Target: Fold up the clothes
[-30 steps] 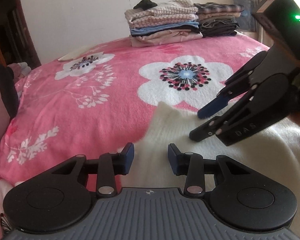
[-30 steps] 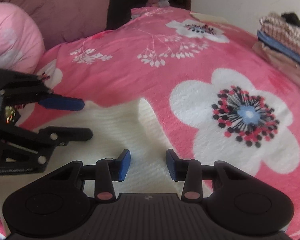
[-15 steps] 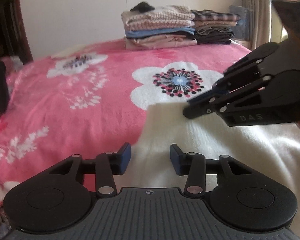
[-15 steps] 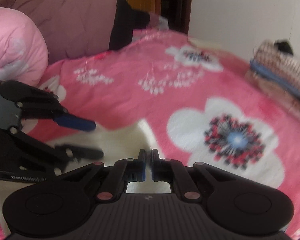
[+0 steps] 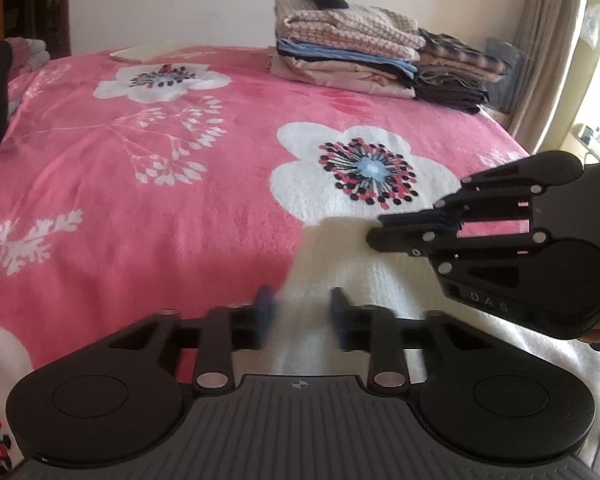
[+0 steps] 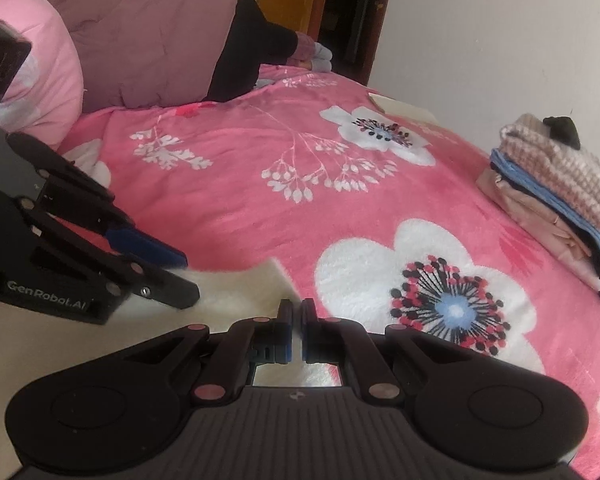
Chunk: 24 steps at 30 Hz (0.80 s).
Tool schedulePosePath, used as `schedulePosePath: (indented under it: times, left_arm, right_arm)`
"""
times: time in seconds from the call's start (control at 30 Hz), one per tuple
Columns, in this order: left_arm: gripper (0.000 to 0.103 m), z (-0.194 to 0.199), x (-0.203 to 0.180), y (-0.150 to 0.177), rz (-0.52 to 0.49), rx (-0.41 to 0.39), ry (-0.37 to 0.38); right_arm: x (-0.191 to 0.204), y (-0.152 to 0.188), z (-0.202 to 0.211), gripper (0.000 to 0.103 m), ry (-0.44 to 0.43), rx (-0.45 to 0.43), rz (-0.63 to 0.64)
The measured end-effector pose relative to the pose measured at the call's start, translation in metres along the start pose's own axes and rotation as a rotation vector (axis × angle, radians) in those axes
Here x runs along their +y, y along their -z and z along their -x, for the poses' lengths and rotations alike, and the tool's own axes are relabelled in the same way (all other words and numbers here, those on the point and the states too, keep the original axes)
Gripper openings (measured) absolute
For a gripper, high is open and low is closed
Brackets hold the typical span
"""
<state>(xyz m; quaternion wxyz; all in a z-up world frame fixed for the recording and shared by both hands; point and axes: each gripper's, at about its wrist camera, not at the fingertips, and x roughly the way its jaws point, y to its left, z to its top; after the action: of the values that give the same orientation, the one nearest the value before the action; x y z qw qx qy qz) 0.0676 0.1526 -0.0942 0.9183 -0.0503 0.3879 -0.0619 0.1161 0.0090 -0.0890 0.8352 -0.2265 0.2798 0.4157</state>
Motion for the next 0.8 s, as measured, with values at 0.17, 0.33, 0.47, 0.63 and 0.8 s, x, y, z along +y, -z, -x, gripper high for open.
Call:
schedulePosePath:
  times: [0.17, 0.33, 0.47, 0.63, 0.8]
  left_arm:
    - [0.031, -0.004, -0.005, 0.001, -0.036, -0.011, -0.004]
    - [0.011, 0.006, -0.006, 0.004, -0.034, -0.065, -0.007]
    - [0.011, 0.010, -0.003, 0.006, -0.017, -0.052, -0.012]
    - [0.017, 0.006, -0.001, 0.006, -0.006, -0.031, -0.075]
    - [0.017, 0.028, -0.021, 0.009, -0.143, -0.182, -0.102]
  right_arm:
    - [-0.002, -0.001, 0.010, 0.004, 0.007, -0.048, -0.018]
    - [-0.002, 0.001, 0.007, 0.004, 0.013, -0.053, -0.021]
    - [-0.002, 0.003, 0.000, 0.004, 0.002, -0.046, -0.036]
    - [0.003, 0.013, -0.024, 0.004, -0.017, 0.004, -0.033]
    - [0.001, 0.016, -0.032, 0.004, -0.037, 0.026, -0.068]
